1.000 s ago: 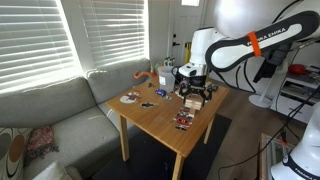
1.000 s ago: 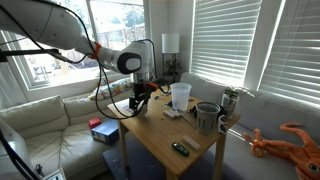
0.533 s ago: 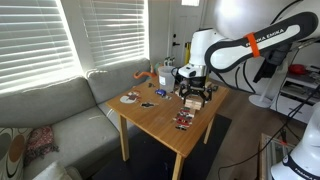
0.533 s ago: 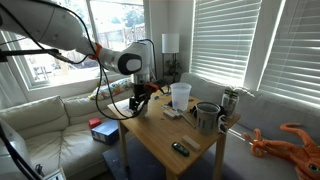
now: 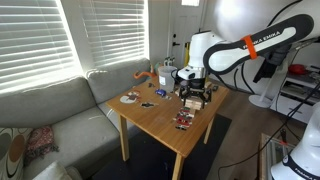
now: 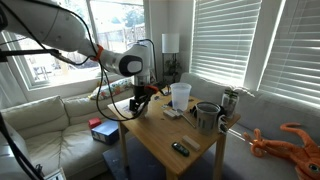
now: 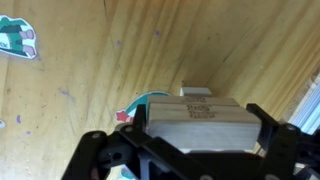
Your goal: Stack up the wooden chips on the left
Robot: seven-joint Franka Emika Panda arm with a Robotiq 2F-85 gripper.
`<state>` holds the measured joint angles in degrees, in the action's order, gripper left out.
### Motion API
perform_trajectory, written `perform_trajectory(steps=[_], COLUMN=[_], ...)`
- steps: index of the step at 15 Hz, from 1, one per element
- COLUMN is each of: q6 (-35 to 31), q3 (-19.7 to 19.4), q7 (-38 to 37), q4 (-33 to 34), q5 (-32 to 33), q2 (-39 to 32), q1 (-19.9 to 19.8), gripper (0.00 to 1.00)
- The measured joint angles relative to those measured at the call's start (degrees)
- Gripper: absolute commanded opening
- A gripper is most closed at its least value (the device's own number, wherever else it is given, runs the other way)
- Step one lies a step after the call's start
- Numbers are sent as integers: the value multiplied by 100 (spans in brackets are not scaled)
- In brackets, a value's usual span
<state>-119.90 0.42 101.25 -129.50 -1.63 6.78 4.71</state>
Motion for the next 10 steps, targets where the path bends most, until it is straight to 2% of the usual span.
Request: perform_trajectory(steps=[3, 4, 5, 7, 8, 10], q6=[-2, -2, -2, -2, -2, -4], q3=[0, 0, 0, 0, 0, 0], q7=[-2, -3, -4, -5, -5, -7], q4=[0, 0, 0, 0, 0, 2], q5=[0, 0, 0, 0, 0, 0], q2=[-8, -8, -8, -8, -8, -8], q1=[0, 0, 0, -1, -1, -2], gripper=[100, 95, 72, 69, 61, 59])
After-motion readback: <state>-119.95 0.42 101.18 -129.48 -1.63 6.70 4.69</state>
